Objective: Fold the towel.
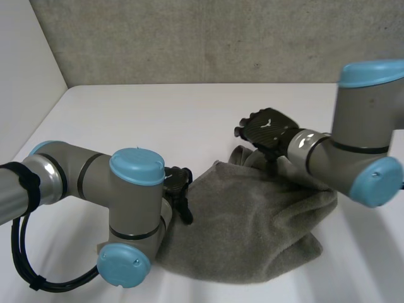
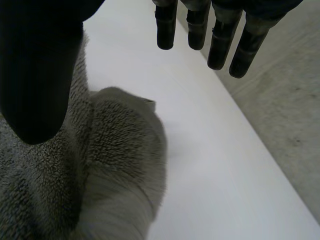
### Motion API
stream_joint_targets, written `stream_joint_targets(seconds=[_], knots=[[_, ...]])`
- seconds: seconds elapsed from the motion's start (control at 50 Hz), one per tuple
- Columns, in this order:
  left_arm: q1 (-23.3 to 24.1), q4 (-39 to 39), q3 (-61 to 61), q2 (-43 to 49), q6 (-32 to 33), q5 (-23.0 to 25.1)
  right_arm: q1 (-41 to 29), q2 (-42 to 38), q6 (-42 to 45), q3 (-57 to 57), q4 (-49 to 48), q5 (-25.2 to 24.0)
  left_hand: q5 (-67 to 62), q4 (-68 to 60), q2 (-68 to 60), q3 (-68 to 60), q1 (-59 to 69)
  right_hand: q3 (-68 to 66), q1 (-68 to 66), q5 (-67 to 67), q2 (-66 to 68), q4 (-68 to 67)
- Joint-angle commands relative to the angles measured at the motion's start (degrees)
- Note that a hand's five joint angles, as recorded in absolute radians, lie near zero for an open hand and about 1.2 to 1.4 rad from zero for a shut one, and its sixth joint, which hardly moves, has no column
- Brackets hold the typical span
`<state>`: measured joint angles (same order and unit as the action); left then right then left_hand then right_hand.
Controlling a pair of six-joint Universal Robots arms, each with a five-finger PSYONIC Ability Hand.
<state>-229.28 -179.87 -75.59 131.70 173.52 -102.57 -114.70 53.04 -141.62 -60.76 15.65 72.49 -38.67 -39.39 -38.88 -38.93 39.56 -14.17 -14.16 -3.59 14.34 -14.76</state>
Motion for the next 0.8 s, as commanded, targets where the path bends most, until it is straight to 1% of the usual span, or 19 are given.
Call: stream_joint_targets(seconds=[0.02,0.04,0.06,0.08,0.16,0.22,0.26,0.28,0.3,0.32,0.36,0.38,0.42,0.54,0.62,0.66,0.68,0.72,0.8], knots=[[-0.12,0.93,0.09,-0.13,0.07,0.09,-1.4,-8.9,0.64,5.47,-1.85,2.47,-16.96,-26.24,-26.74,-26.69,26.07,-27.41,-27.42,-27.98,27.23,-26.81],[-0.12,0.93,0.09,-0.13,0.07,0.09,-1.58,-10.22,1.34,6.7,-2.03,3.52,-17.06,-26.33,-26.84,-26.79,26.17,-47.52,-47.53,-48.1,47.35,-46.93],[-0.03,0.75,0.35,-0.22,0.15,0.09,-1.58,-10.24,1.35,6.71,-2.03,3.53,-28.05,-37.32,-37.83,-37.78,37.16,-47.72,-47.73,-48.3,47.55,-47.13],[-0.03,0.75,0.35,-0.22,0.16,0.09,-1.58,-11.19,2.39,8.02,-2.12,4.58,-28.16,-37.43,-37.94,-37.89,37.27,-65.65,-65.66,-66.23,65.48,-65.06],[-0.64,0.66,3.76,-0.74,1.73,0.18,-1.58,-11.2,3.28,11.98,-3.0,7.22,-31.33,-40.61,-41.12,-41.07,40.44,-65.83,-65.84,-66.41,65.66,-65.24],[-1.34,0.66,9.29,-2.23,5.84,0.18,-1.67,-9.8,0.99,16.99,-8.53,11.0,-31.33,-40.61,-41.12,-41.07,40.44,-65.83,-65.84,-66.41,65.66,-65.24],[-2.04,0.49,12.45,-3.11,8.65,0.18,-1.32,-4.21,-3.99,17.96,-20.33,13.72,-31.33,-40.61,-41.12,-41.07,40.44,-65.83,-65.84,-66.41,65.66,-65.24],[-2.05,0.49,12.48,-3.12,8.68,0.18,-1.32,-4.17,-4.02,17.96,-20.4,13.73,-31.33,-40.61,-41.12,-41.07,40.44,-65.83,-65.84,-66.41,65.66,-65.24],[-3.01,0.31,15.88,-4.16,11.38,0.27,-0.97,-0.26,-7.15,16.39,-27.27,14.34,-31.33,-40.61,-41.12,-41.07,40.44,-65.83,-65.84,-66.41,65.66,-65.24],[-4.32,-0.04,19.57,-5.3,13.32,0.35,-0.97,-0.22,-7.18,16.38,-27.34,14.34,-31.33,-40.61,-41.12,-41.07,40.44,-65.83,-65.84,-66.41,65.66,-65.24],[-5.38,-0.91,23.34,-6.62,14.91,0.27,-0.36,7.74,-13.92,9.39,-40.72,14.26,-31.33,-40.61,-41.12,-41.07,40.44,-65.83,-65.84,-66.41,65.66,-65.24],[-6.35,-2.22,26.86,-7.85,15.53,-0.26,-0.35,7.78,-13.95,9.35,-40.79,14.26,-31.33,-40.61,-41.12,-41.07,40.44,-65.83,-65.84,-66.41,65.66,-65.24],[-6.88,-3.89,29.77,-9.08,15.62,-0.87,2.27,13.12,-18.32,3.13,-50.76,14.69,-31.33,-40.61,-41.12,-41.07,40.44,-65.83,-65.84,-66.41,65.66,-65.24],[-8.46,-10.23,31.38,-13.05,15.89,-2.02,6.07,16.66,-20.8,-3.4,-52.48,14.43,-31.33,-40.61,-41.12,-41.07,40.44,-65.83,-65.84,-66.41,65.66,-65.24],[-8.47,-11.29,20.26,-17.26,15.98,-1.58,9.05,18.15,-22.91,-10.6,-47.2,9.77,-31.33,-40.61,-41.12,-41.07,40.44,-65.83,-65.84,-66.41,65.66,-65.24],[-8.29,-11.29,15.78,-18.22,15.98,-1.49,13.77,18.42,-23.96,-16.73,-42.13,1.29,-31.33,-40.61,-41.12,-41.07,40.44,-65.83,-65.84,-66.41,65.66,-65.24],[-8.29,-11.29,15.73,-18.23,15.98,-1.49,13.8,18.42,-23.97,-16.76,-42.11,1.25,-31.33,-40.61,-41.12,-41.07,40.44,-65.83,-65.84,-66.41,65.66,-65.24],[-7.15,-11.72,3.58,-20.16,16.24,-0.44,17.12,18.24,-24.32,-22.18,-39.22,-5.49,-31.33,-40.61,-41.12,-41.07,40.44,-65.83,-65.84,-66.41,65.66,-65.24],[-6.09,-12.34,-5.62,-20.34,16.33,1.15,19.24,18.24,-23.71,-27.37,-37.63,-9.37,-31.33,-40.61,-41.12,-41.07,40.44,-65.83,-65.84,-66.41,65.66,-65.24]])
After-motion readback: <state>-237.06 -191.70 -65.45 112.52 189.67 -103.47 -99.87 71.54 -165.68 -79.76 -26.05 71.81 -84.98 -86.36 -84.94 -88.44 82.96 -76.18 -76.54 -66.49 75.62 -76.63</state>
